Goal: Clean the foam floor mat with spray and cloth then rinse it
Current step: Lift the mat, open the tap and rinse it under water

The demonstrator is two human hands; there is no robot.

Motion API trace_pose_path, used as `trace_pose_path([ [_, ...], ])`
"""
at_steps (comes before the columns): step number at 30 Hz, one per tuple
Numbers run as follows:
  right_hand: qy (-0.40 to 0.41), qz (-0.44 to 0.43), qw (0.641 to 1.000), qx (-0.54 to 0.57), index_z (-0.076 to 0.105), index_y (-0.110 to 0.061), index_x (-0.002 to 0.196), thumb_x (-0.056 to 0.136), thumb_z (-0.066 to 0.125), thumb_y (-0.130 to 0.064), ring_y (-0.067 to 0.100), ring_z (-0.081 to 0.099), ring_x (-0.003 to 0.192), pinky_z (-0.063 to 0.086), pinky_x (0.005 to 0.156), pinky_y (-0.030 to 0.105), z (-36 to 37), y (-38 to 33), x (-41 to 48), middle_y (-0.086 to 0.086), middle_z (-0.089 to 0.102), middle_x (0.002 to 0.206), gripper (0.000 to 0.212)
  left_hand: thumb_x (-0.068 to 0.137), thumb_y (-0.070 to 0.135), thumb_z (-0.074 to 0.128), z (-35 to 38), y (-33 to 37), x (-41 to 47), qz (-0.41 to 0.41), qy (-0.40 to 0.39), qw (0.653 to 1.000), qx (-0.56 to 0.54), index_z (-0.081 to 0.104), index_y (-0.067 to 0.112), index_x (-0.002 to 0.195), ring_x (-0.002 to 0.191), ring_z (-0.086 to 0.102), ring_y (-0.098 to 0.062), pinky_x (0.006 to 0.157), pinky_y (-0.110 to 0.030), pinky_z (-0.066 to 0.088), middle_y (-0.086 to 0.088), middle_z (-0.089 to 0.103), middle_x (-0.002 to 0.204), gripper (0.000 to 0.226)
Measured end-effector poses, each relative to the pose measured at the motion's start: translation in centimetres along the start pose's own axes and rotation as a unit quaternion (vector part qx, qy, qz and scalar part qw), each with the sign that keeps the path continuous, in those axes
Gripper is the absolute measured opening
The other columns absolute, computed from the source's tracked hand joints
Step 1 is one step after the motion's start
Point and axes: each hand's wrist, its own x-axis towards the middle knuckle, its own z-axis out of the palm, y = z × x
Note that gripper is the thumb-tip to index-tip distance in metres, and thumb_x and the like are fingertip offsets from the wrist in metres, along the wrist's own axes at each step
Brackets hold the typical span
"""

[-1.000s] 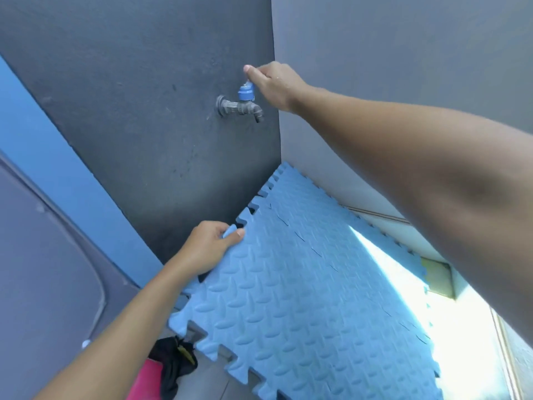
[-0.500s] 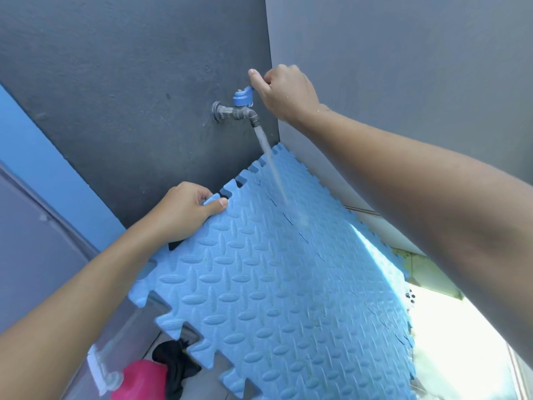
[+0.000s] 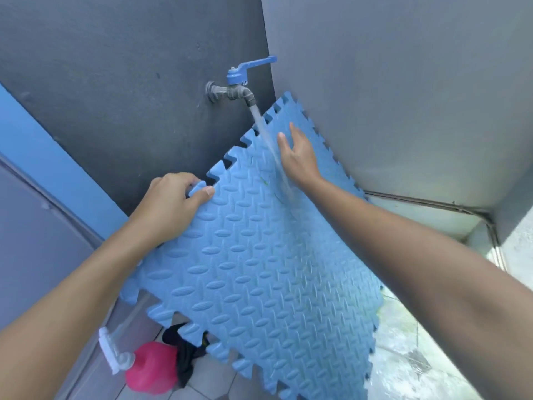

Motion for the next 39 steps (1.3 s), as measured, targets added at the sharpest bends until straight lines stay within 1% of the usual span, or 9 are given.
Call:
trace_pose_path([
  [5,0.035,0.035,0.999,-0.014,0.019,-0.015,0.159,0.104,0.025,-0.049,0.02,0.001,0.155,0.003,0.125,0.048,7.9,-0.7,-7.4,0.007,0.012,0.167,0.065,0.103,0.038,0.055,0.4,-0.9,0.4,-0.032,-0.029,0.999,-0.005,0.067,-0.003,0.096,0.064,0.048,-0.024,0.06,-0.035,0.039,-0.015,0.059,0.073,0.044],
  [11,-0.026,-0.18,0.983,-0.038,0.011,-0.016,0.16,0.104,0.026,-0.047,0.018,-0.007,0.155,-0.004,0.125,0.044,11.1,-2.0,-24.9,0.0,0.0,0.169,0.066,0.106,0.035,0.048,0.3,-0.5,0.3,-0.049,-0.041,0.998,-0.023,0.066,0.003,0.084,0.063,0.049,-0.028,0.059,-0.036,0.043,-0.017,0.06,0.07,0.043],
  [13,-0.004,-0.154,0.987,-0.054,0.013,-0.019,0.16,0.103,0.029,-0.051,0.018,-0.003,0.156,-0.005,0.125,0.042,10.1,2.8,-26.3,-0.001,0.002,0.169,0.067,0.106,0.034,0.049,0.3,-0.3,0.0,-0.052,-0.045,0.997,-0.036,0.072,0.008,0.091,0.069,0.057,-0.034,0.067,-0.039,0.05,-0.021,0.07,0.082,0.038],
  [16,0.062,0.079,0.991,-0.088,0.005,-0.027,0.16,0.103,0.028,-0.056,0.015,-0.008,0.155,-0.005,0.125,0.044,7.0,12.0,-24.3,-0.001,-0.001,0.169,0.068,0.106,0.036,0.049,0.7,-0.1,-0.3,-0.056,-0.04,0.997,-0.028,0.074,0.013,0.101,0.084,0.066,-0.031,0.074,-0.04,0.052,-0.016,0.073,0.09,0.034],
  [19,0.083,0.291,0.95,-0.076,0.002,-0.025,0.16,0.105,0.027,-0.051,0.023,-0.008,0.155,-0.005,0.124,0.048,5.2,15.2,-20.8,0.005,-0.002,0.169,0.065,0.101,0.056,0.049,1.3,0.6,0.6,-0.09,-0.07,0.993,-0.006,0.069,0.017,0.098,0.081,0.059,-0.026,0.068,-0.035,0.044,-0.01,0.068,0.093,0.044],
  [22,0.064,0.232,0.968,-0.07,0.004,-0.022,0.16,0.107,0.023,-0.046,0.018,-0.009,0.155,-0.008,0.122,0.051,5.9,11.4,-17.9,0.0,-0.005,0.168,0.062,0.096,0.068,0.046,2.2,1.7,2.4,-0.123,-0.076,0.989,0.042,0.053,0.008,0.08,0.079,0.053,-0.029,0.06,-0.034,0.037,-0.009,0.056,0.087,0.063],
  [31,0.005,0.08,0.996,-0.036,0.005,-0.023,0.161,0.104,0.02,-0.056,0.016,-0.012,0.154,-0.012,0.122,0.05,6.4,-0.3,-4.8,-0.001,-0.004,0.169,0.067,0.101,0.051,0.054,4.4,1.4,3.5,-0.056,0.003,0.997,0.059,0.054,0.01,0.098,0.093,0.05,-0.034,0.07,-0.04,0.041,-0.009,0.059,0.095,0.041],
  [37,-0.004,0.02,0.999,-0.031,0.018,-0.028,0.158,0.096,0.024,-0.067,0.011,0.0,0.155,-0.01,0.123,0.045,2.9,3.3,2.9,-0.006,0.008,0.168,0.074,0.1,0.056,0.051,5.1,0.8,3.3,-0.025,0.045,0.997,0.05,0.056,0.019,0.103,0.094,0.056,-0.034,0.064,-0.039,0.044,-0.005,0.061,0.09,0.037],
  [39,0.031,0.088,0.995,-0.036,0.021,-0.028,0.159,0.096,0.028,-0.069,0.013,0.008,0.154,-0.002,0.125,0.042,1.2,8.7,3.4,-0.005,0.015,0.167,0.075,0.099,0.056,0.052,5.5,0.4,3.4,-0.022,0.055,0.997,0.047,0.057,0.019,0.102,0.093,0.057,-0.035,0.063,-0.04,0.044,-0.005,0.062,0.087,0.037],
])
